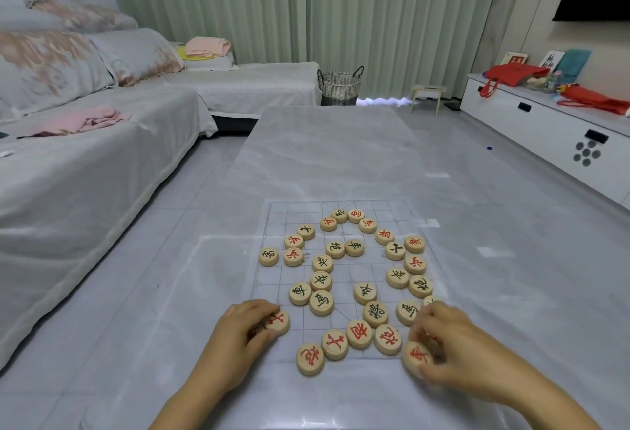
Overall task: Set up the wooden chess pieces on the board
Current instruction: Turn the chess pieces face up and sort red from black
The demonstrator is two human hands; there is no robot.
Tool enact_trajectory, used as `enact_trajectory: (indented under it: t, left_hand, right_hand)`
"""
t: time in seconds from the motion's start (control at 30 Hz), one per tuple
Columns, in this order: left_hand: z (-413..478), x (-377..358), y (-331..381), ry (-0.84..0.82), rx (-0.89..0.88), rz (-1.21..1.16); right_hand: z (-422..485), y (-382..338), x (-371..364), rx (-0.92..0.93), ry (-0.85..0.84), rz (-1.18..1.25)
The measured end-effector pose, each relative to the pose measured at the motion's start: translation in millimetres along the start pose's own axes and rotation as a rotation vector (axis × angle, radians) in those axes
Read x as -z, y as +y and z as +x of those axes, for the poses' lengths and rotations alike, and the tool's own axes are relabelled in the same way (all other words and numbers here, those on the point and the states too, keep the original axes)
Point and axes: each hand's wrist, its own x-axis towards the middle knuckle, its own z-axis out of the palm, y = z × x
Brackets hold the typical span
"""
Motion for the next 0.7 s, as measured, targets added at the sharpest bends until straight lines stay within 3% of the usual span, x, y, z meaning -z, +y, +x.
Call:
enact_trajectory:
  t: [0.23, 0.4, 0.6, 0.7]
  left_hand:
    - [-7, -25, 36, -0.036, 0.039, -0.096]
    - [-21, -28, 46, -0.13, 0.11, -0.043]
    - [-16, -38, 53, -0.227, 0.042, 0.054]
    - [-11, -31, 53, -0.202, 0.05, -0.066]
  right_hand:
    - [1, -15, -27, -0.009, 0.096, 0.087]
    - [2, -28, -45, 0.003, 0.177, 0.079]
    - [5, -25, -44, 0.025, 0.199, 0.161]
    - [22, -5, -19, -0.039, 0.359, 0.245]
